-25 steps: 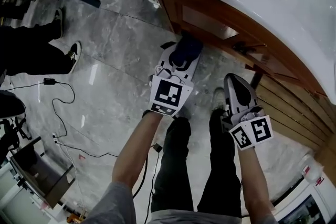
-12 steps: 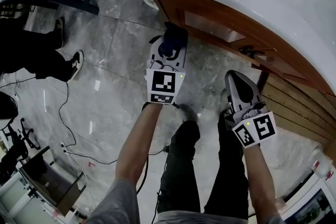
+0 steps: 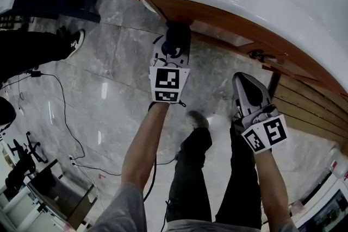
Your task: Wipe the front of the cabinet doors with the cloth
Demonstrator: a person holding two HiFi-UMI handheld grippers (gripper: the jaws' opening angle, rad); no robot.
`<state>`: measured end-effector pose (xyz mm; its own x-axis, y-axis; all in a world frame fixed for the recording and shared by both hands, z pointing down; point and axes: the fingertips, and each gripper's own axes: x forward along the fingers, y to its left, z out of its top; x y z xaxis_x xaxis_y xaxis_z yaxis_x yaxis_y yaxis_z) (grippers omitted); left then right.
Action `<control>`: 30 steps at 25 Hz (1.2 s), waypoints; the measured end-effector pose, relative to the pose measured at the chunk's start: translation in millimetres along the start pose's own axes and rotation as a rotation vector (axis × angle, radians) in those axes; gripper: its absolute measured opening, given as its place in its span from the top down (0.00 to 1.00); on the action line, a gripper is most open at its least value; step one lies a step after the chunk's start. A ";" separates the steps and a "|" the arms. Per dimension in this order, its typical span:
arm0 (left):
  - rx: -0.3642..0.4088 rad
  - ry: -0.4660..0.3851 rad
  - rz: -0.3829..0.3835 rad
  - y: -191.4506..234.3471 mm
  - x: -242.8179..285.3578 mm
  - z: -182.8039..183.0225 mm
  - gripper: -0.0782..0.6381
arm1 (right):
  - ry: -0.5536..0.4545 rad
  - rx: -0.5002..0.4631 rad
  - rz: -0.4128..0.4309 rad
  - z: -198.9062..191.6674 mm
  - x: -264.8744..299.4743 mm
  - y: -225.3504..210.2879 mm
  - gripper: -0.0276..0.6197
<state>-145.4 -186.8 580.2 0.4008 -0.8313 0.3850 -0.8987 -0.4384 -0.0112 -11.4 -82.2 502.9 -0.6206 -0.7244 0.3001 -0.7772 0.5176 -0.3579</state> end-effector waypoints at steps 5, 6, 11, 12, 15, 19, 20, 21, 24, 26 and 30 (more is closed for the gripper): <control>-0.006 0.003 -0.014 -0.5 3.8 0.7 0.75 | 0.003 0.004 -0.004 -2.1 0.5 -4.1 0.94; -0.005 0.005 -0.018 -0.4 4.4 0.7 0.75 | 0.003 0.006 -0.003 -2.8 0.9 -4.2 0.94; 0.001 0.012 -0.025 -1.2 5.4 1.3 0.75 | 0.005 0.014 -0.002 -6.2 1.8 -2.9 0.94; 0.001 0.011 -0.024 -1.6 5.2 1.6 0.75 | 0.005 0.015 -0.001 -6.7 1.4 -2.7 0.94; 0.001 0.010 -0.023 -3.4 4.7 3.2 0.75 | 0.008 0.016 -0.002 -7.2 -0.9 -4.0 0.94; 0.004 0.010 -0.033 -9.7 6.2 3.7 0.75 | 0.008 0.020 -0.007 -8.9 -3.8 -7.8 0.94; 0.004 0.011 -0.036 -11.2 6.7 3.6 0.75 | 0.008 0.021 -0.007 -9.3 -4.2 -8.2 0.94; 0.004 0.011 -0.038 -12.7 7.4 3.6 0.75 | 0.007 0.021 -0.007 -9.7 -4.6 -8.8 0.94; 0.014 0.010 -0.043 -19.2 9.9 4.1 0.75 | 0.005 0.024 -0.010 -11.0 -7.5 -12.2 0.94; 0.026 0.010 -0.047 -25.2 11.6 4.6 0.75 | 0.003 0.026 -0.012 -11.0 -10.7 -15.4 0.94; 0.030 0.011 -0.055 -34.0 14.8 7.2 0.75 | 0.001 0.028 -0.017 -9.5 -15.7 -21.3 0.94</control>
<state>-107.6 -186.6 579.6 0.4472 -0.8021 0.3957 -0.8697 -0.4933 -0.0171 14.0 -77.6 514.2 -0.6077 -0.7326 0.3068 -0.7842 0.4925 -0.3774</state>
